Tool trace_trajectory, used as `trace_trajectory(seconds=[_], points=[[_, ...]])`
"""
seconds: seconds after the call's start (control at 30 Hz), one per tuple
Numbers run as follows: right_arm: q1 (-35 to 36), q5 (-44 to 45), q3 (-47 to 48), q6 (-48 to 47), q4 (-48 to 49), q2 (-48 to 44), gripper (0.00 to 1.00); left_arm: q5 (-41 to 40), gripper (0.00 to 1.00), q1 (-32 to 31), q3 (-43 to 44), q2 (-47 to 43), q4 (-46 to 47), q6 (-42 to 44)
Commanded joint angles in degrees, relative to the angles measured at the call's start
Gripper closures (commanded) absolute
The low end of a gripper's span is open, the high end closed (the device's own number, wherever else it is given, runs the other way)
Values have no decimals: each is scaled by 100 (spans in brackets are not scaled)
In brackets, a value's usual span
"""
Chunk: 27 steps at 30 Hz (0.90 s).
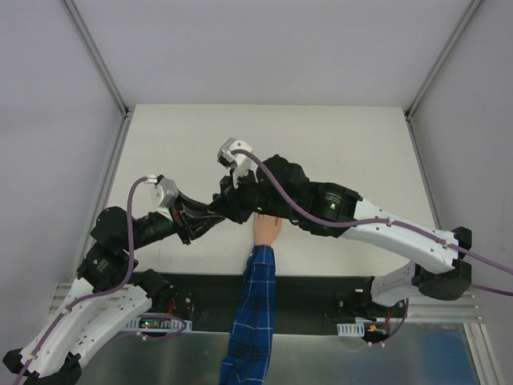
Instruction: Paint the nails
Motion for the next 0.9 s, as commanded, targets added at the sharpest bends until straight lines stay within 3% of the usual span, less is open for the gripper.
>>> trace_trajectory(seconds=[0.0,0.03,0.1,0.37,0.47,0.5,0.57,0.6,0.7,0.87], points=[[-299,-4443,-1006,-1456,1127,-595,100,2619,100,-42,357,321,913,-420],[-396,-4793,-1291,-1092,1638,-762,100,3180,100,-42,270,365,1177,-761],[-484,-5138,-1303,-878,1950,-667,100,3274,100,-42,51,330,2012,-1062],[-353,-4253,-1259,-728,1829,-763,100,2466,100,-42,190,278,1707,-835],[-336,-3761,-1171,-659,1504,-790,82,2299,100,-42,199,269,1540,-703],[-335,-3568,-1162,-597,1468,-833,62,2220,100,-42,208,269,1392,-599],[-327,-3128,-1144,-526,1398,-878,49,2044,100,-42,199,225,1268,-466],[-335,-2979,-1153,-500,1310,-939,37,1808,100,-42,164,190,1189,-309],[-344,-2644,-1206,-552,1196,-1053,22,1212,100,-42,15,-3,969,42],[-336,-1976,-890,-491,660,-1018,16,541,100,-42,-91,-197,722,290]])
